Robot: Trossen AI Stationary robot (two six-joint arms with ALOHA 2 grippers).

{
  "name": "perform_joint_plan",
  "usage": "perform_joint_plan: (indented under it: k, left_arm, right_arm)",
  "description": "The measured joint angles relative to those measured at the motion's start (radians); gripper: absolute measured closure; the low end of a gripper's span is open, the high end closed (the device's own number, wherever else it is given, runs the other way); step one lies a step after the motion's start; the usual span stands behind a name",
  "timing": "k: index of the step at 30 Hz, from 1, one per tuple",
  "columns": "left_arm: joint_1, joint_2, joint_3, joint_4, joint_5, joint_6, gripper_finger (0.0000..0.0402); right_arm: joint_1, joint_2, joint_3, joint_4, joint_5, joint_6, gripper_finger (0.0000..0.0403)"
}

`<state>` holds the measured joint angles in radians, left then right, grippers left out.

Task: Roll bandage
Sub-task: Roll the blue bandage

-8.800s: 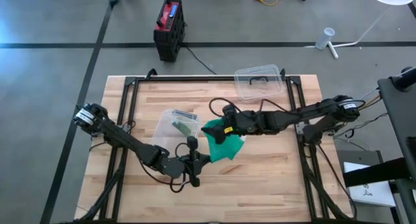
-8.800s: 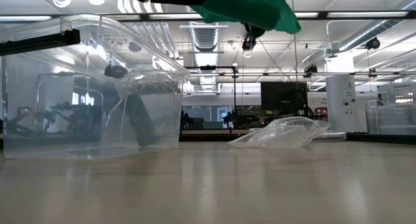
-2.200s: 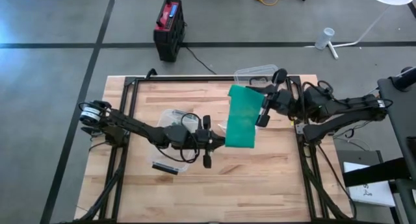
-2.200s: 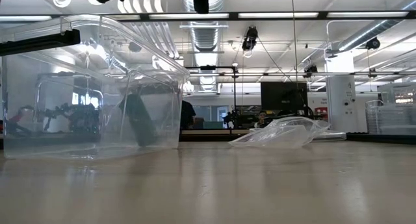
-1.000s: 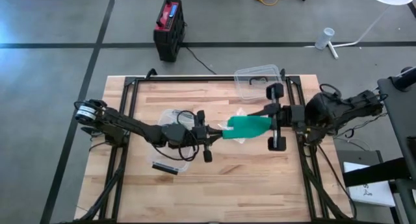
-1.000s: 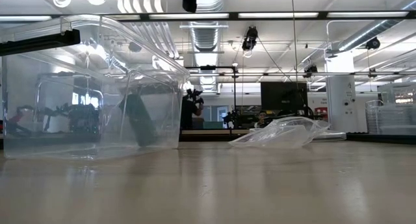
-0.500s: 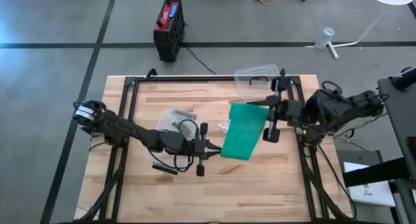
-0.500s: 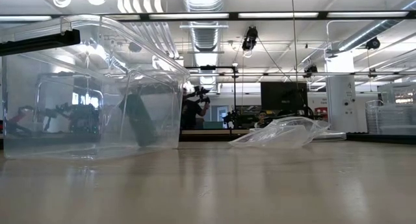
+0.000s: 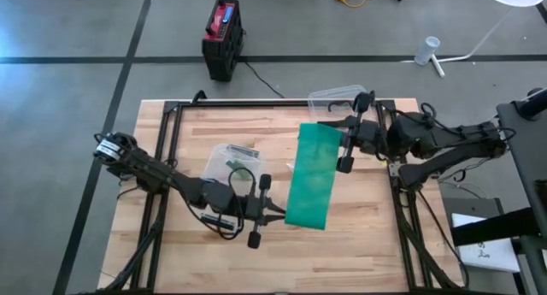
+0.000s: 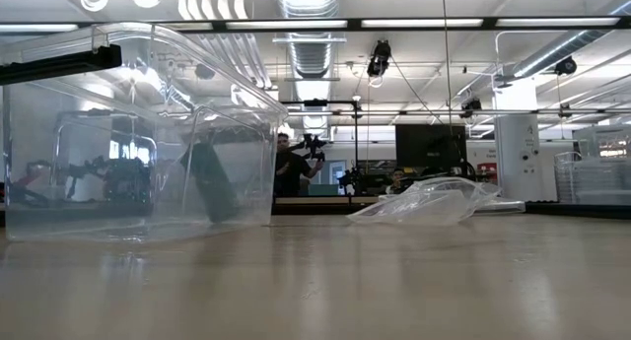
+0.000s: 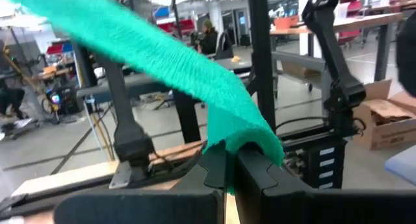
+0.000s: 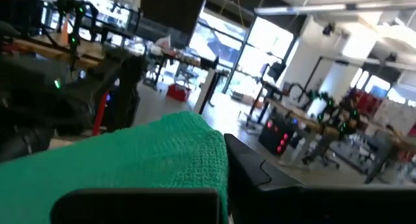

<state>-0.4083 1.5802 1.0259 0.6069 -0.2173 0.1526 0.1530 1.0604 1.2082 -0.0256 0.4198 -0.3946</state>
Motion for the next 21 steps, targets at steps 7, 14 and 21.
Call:
perform_joint_plan:
  k: [7, 14, 21]
  left_arm:
    - [-0.032, -0.034, 0.027, -0.004, 0.000, 0.057, 0.0401]
    - [-0.055, -0.067, 0.027, -0.039, -0.007, 0.079, 0.0401]
    - [-0.062, -0.069, 0.047, -0.026, -0.009, 0.110, 0.0401]
  right_arm:
    - [-0.003, 0.000, -0.045, -0.022, 0.000, 0.038, 0.0403]
    - [-0.030, -0.033, -0.084, -0.020, 0.000, 0.082, 0.0403]
    - [-0.038, -0.059, -0.152, -0.041, 0.000, 0.143, 0.0403]
